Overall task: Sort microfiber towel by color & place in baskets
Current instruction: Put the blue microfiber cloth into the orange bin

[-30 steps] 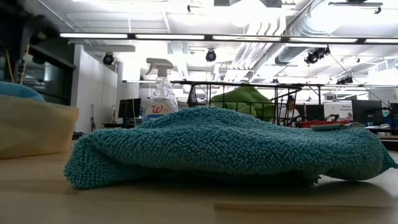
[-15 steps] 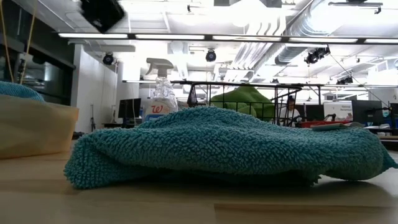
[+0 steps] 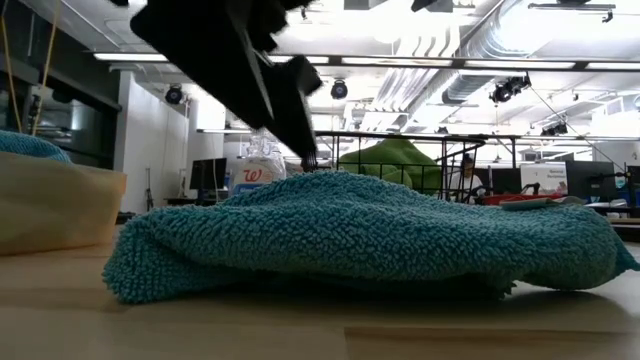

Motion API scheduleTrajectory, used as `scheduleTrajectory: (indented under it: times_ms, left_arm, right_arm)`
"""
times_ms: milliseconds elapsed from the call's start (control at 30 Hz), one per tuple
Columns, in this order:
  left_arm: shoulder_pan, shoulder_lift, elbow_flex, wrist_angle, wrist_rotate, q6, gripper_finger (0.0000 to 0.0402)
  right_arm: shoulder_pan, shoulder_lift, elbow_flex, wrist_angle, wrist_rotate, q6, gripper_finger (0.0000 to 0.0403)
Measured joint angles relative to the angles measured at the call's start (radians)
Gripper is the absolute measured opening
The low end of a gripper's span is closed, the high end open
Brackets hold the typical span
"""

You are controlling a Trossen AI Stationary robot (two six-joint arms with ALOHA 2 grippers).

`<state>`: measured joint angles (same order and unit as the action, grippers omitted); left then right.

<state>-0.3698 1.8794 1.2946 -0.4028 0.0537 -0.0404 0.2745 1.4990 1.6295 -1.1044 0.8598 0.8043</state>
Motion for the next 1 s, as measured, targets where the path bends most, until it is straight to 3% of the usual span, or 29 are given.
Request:
scheduleTrajectory:
  times_ms: [200,533,633,767,800,1000]
  left_arm:
    - [0.0,0.113,0.062,-0.009,0.015,0.011,0.0286]
    - [0.0,0.221,0.072,-0.092,-0.042,-0.038,0.0278]
    - [0.005,0.21,0.071,-0.207,-0.073,-0.048,0.0222]
    - [0.033,0.143,0.061,-0.352,-0.081,-0.03,0.0055]
    - [0.042,0.119,0.056,-0.397,-0.094,-0.032,0.003]
    - [0.064,-0.163,0.058,-0.497,-0.169,-0.096,0.0008]
  right_arm:
    - [0.0,0.0,0.0,-0.023,0.031,0.0,0.0245]
    - [0.0,0.0,0.0,-0.03,0.03,0.002,0.0245]
    - [0.0,0.0,0.0,-0.033,0.03,0.002,0.0245]
    - [0.0,0.0,0.0,-0.037,0.029,0.0,0.0245]
    - [0.0,0.0,0.0,-0.038,0.03,0.0,0.0245]
    - [0.0,-0.001,0.0,-0.04,0.08,0.002,0.0245]
